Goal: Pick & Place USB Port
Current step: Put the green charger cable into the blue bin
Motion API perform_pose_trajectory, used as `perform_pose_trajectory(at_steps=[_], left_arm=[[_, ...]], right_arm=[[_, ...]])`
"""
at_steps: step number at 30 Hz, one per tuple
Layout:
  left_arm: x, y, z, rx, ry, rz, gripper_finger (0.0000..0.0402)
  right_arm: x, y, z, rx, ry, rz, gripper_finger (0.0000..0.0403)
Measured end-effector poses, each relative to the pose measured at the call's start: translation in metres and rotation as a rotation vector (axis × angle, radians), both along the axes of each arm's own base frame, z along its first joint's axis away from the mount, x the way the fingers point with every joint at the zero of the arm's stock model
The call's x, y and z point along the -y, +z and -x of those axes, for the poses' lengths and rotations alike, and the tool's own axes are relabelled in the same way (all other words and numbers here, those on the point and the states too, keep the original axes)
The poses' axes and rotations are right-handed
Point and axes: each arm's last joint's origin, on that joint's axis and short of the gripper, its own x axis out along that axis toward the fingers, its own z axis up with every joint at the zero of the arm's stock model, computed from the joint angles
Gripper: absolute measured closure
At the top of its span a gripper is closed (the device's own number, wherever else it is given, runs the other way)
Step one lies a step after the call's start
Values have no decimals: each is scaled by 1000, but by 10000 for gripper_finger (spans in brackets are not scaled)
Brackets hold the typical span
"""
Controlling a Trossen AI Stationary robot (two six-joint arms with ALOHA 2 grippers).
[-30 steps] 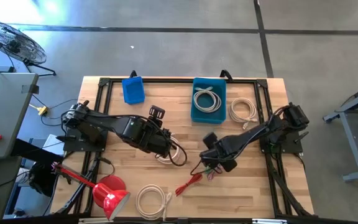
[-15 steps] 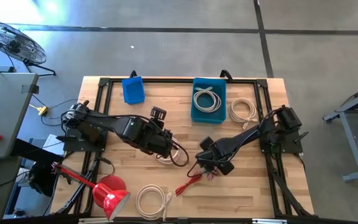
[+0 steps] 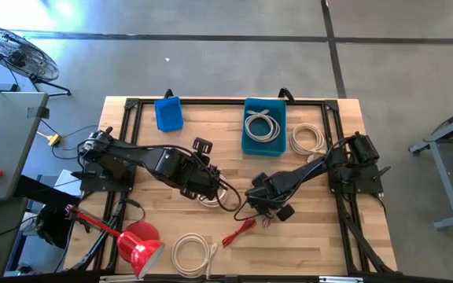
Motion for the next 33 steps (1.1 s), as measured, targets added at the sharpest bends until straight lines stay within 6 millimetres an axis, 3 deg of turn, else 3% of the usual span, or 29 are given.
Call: perform_pose_trajectory(at_steps=[3,11,16,23,28,33], left_arm=[[0,0,0,5,7,4,321],[0,0,0,9,9,-14,321],[-2,2,0,19,7,-85,321],[-8,4,0,86,61,-396,321],[-12,8,0,133,91,-435,321],[-8,13,-10,199,45,-405,321]], right_arm=[[0,2,0,8,-14,1,384],[3,20,1,130,-86,135,388],[7,49,9,223,-118,193,388],[4,106,40,409,-186,263,388],[-7,147,68,608,-178,248,389],[-17,175,87,783,-116,235,396]])
